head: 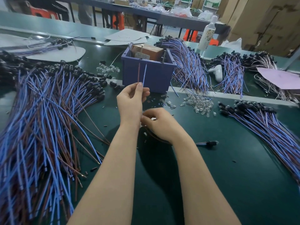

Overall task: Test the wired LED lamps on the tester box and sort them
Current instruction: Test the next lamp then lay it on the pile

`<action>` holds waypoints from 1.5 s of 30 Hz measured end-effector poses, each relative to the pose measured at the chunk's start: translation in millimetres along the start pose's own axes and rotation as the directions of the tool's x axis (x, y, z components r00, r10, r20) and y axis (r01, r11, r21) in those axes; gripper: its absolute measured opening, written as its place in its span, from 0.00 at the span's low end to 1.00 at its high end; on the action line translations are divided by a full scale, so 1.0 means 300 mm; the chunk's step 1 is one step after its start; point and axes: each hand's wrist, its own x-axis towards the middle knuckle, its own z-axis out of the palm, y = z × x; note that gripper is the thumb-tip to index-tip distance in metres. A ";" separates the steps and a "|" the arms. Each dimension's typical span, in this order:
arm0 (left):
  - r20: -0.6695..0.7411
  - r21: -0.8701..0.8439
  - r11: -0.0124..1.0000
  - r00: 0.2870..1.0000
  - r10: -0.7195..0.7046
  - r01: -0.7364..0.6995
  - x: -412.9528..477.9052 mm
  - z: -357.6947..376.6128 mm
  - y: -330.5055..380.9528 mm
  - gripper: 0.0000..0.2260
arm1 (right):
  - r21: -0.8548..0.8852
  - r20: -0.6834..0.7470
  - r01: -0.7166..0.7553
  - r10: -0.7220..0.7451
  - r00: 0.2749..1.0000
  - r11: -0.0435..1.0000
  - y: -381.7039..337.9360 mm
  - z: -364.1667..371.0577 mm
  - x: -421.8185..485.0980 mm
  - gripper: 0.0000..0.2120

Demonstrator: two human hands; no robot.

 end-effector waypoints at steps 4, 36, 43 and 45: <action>0.044 -0.107 0.993 0.998 -0.053 0.057 -0.006 -0.002 0.030 0.07 | 0.511 -0.114 0.038 0.024 0.993 0.859 -0.039 0.008 0.023 0.11; 0.012 0.217 0.976 1.000 -0.002 -0.001 0.041 -0.021 -0.083 0.06 | 0.315 -0.440 0.019 0.129 0.889 0.949 0.067 0.076 0.097 0.24; 0.043 0.227 0.974 0.999 -0.013 0.003 0.048 -0.021 -0.069 0.08 | 0.314 -0.440 0.034 0.114 0.891 0.949 0.069 0.069 0.100 0.22; 0.048 0.227 0.974 0.999 -0.015 0.004 0.049 -0.022 -0.069 0.09 | 0.301 -0.445 0.042 0.102 0.890 0.953 0.072 0.070 0.098 0.22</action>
